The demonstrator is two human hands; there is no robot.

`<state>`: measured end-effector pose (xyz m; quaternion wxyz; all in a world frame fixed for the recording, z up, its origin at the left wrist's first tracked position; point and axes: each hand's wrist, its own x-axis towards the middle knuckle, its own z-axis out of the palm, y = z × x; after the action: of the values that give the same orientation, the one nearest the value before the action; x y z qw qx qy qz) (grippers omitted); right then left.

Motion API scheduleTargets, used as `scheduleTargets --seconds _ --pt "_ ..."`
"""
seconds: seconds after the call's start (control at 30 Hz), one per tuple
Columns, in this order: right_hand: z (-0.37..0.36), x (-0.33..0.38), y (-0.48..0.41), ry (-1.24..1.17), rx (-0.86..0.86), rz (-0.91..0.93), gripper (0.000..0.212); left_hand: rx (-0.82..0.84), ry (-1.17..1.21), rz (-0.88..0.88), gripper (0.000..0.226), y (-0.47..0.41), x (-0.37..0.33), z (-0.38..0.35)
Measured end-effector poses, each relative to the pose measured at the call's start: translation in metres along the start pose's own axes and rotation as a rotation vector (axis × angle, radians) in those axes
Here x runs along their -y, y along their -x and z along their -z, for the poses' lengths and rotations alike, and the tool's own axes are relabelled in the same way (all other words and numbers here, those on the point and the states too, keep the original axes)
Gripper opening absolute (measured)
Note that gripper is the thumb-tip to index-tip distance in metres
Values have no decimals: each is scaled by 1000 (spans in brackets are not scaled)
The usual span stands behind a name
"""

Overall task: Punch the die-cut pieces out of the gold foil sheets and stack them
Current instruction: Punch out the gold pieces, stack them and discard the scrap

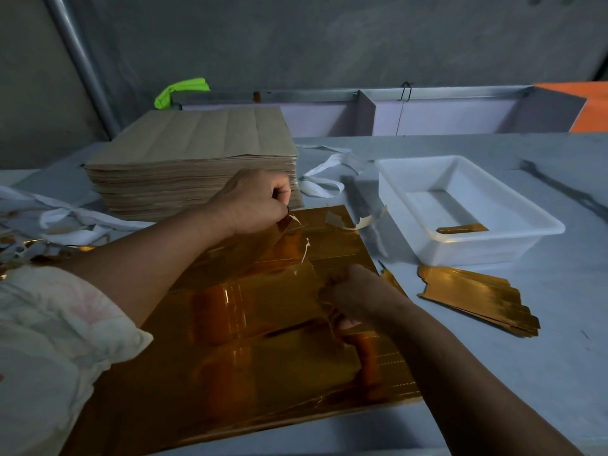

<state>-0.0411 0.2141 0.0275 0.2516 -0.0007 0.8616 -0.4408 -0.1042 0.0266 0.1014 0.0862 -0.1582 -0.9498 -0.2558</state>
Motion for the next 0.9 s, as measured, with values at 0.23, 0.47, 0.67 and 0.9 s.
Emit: scheduleTargets --seconds 0.23,0.47,0.67,0.9 --pt "24 -4 6 -28 -90 85 9 -23 -58 -104 56 4 -6 -30" --pt "23 -4 6 37 -134 233 19 441 -33 -98 62 16 -27 -55" --pt "30 -12 10 0 -134 232 13 420 -143 -71 20 13 -30 -63" --pt "38 -24 17 369 127 41 36 274 -46 -53 14 18 -25 -73"
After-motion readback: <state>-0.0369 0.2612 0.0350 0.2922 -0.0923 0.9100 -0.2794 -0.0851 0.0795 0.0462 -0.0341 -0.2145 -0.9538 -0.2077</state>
